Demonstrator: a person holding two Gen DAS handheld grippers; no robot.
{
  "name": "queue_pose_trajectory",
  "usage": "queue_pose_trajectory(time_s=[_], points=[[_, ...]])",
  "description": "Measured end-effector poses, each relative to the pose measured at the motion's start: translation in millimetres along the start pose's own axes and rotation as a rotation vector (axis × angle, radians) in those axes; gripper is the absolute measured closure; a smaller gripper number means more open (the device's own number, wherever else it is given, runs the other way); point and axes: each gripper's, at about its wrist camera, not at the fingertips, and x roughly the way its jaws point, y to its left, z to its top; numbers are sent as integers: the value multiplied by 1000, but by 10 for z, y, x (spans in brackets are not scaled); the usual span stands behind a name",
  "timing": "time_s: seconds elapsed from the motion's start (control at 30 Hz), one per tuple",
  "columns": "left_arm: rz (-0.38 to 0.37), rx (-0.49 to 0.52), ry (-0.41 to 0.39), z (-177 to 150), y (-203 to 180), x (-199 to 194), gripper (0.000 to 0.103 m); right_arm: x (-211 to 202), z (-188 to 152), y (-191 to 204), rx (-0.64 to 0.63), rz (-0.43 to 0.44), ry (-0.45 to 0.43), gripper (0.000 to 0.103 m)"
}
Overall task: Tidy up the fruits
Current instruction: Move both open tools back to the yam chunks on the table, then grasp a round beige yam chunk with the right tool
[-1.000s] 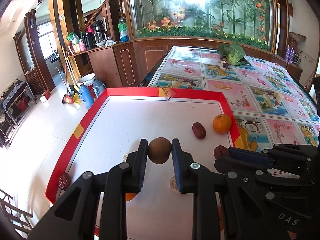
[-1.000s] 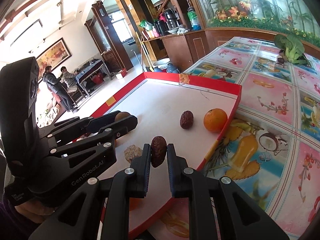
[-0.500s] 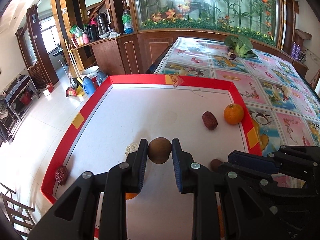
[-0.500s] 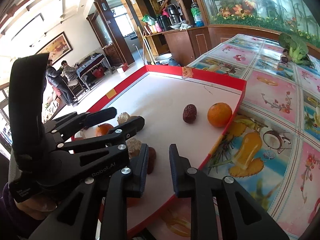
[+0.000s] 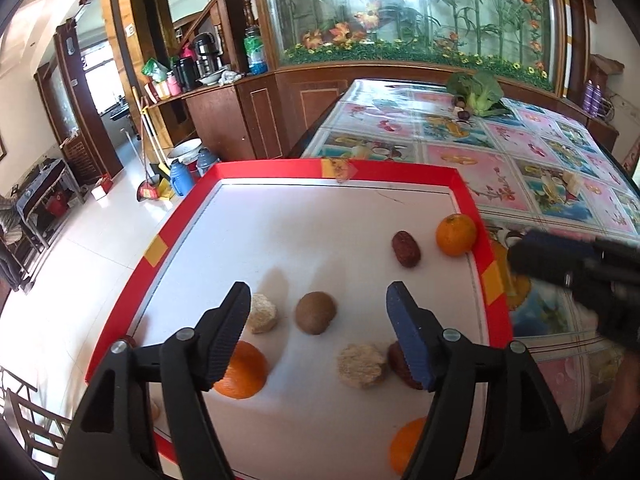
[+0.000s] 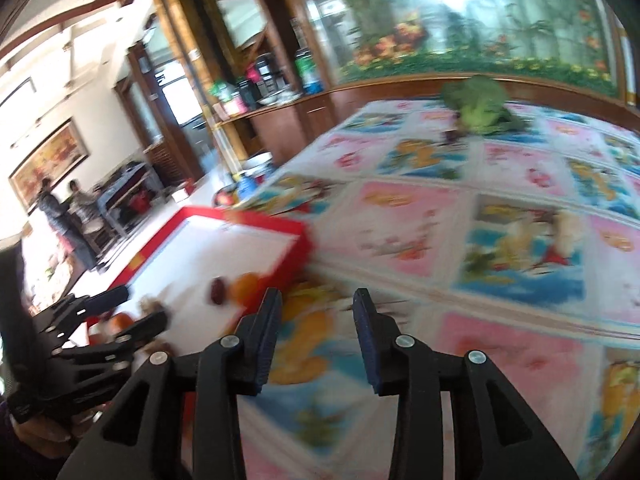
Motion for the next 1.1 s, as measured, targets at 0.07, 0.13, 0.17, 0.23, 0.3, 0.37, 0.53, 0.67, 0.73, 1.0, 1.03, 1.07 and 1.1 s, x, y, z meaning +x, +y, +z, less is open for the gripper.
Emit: queue_pose_trajectory(time_s=[0.07,0.13,0.17,0.23,0.3,0.37,0.53,0.67,0.73,1.0,1.03,1.07,1.1], points=[[-8,15,-5,18,-74,-28,31,-73,41,-335,59,-72,-16,66],[-19,29,-14,47,-158,-69,28,-139,68,-595,107,-146,-28,66],[-25,35,-18,64,-199,-90,27,-171,83,-741,131,-182,-30,66],[-38,52,-30,93,-290,-142,25,-225,109,-926,159,-221,-33,66],[-54,76,-41,122,-412,-190,25,-245,130,-1072,161,-268,-33,66],[-72,100,-45,144,-526,-210,24,-207,153,-1198,169,-289,-19,66],[-118,177,-41,173,-882,-233,24,-108,214,-1346,167,-267,-1,66],[-155,227,-24,175,-1153,-211,24,73,290,-1394,170,-237,35,66],[-163,252,-19,186,-1270,-200,24,139,327,-1364,158,-229,47,66],[-188,304,-17,298,-1650,-143,24,294,423,-1437,164,-271,89,77],[-187,313,-13,310,-1698,-115,24,284,430,-1431,150,-286,101,77],[-184,321,-9,323,-1732,-91,24,252,436,-1469,153,-298,114,77],[-175,331,-4,356,-1788,-48,24,229,450,-1523,174,-295,117,78]])
